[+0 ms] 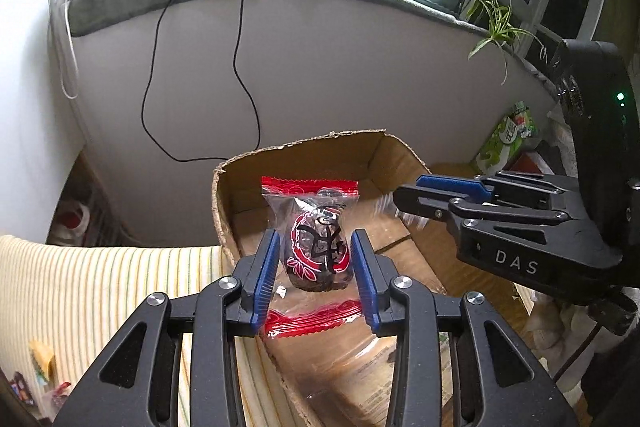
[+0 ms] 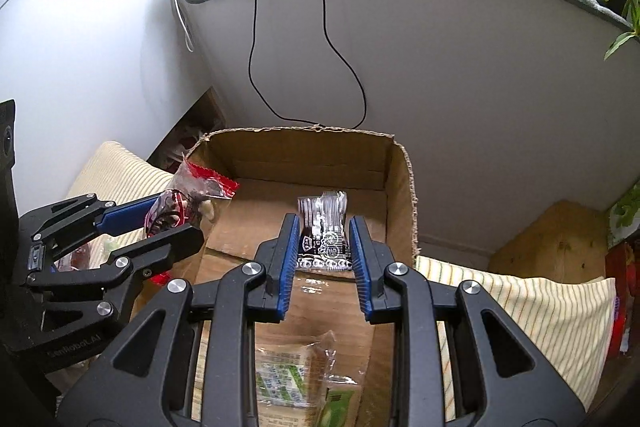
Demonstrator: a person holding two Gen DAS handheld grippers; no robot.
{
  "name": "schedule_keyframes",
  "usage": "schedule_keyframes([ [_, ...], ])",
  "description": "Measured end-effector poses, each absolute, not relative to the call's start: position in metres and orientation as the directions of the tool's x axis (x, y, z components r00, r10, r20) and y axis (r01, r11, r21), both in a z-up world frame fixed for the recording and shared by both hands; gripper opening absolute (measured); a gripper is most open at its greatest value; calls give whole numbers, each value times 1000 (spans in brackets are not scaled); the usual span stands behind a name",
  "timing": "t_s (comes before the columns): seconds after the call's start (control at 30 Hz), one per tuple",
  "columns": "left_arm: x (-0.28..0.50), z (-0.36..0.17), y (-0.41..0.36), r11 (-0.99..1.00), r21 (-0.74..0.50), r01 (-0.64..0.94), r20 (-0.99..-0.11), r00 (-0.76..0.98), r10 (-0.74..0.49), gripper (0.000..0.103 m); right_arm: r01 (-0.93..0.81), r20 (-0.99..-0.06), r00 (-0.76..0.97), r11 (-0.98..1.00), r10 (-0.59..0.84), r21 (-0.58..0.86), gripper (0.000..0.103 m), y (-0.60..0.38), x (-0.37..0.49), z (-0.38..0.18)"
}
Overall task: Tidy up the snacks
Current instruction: 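Carry both candies over the box and open both grippers to drop them, then lift both open grippers away from the box back over the snacks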
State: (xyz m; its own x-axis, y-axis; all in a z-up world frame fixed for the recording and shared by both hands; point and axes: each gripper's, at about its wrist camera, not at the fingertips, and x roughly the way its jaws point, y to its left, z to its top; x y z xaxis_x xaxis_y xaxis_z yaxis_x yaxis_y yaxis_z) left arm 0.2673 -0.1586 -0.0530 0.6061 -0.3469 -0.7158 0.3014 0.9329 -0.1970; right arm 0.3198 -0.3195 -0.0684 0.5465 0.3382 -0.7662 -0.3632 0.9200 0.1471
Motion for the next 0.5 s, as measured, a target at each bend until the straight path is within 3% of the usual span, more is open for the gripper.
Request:
schedule_keyframes([
  [0.13, 267, -53, -161, 934, -194, 301, -717, 606, -345, 46, -359, -767, 550, 923, 332, 141, 30, -320, 319, -68],
  [0.17, 266, -53, -162, 934, -193, 302, -715, 608, -345, 48, -356, -767, 553, 925, 326, 136, 33, -321, 319, -68],
  [0.23, 265, -52, -161, 933, -192, 304, -714, 609, -345, 48, -349, -761, 564, 928, 320, 132, 53, -323, 318, -66],
  [0.27, 265, -51, -160, 934, -191, 301, -713, 612, -343, 48, -347, -757, 571, 929, 319, 129, 55, -323, 317, -65],
  [0.5, 257, -45, -152, 937, -194, 289, -704, 624, -338, 48, -345, -745, 586, 930, 320, 128, 56, -326, 309, -57],
])
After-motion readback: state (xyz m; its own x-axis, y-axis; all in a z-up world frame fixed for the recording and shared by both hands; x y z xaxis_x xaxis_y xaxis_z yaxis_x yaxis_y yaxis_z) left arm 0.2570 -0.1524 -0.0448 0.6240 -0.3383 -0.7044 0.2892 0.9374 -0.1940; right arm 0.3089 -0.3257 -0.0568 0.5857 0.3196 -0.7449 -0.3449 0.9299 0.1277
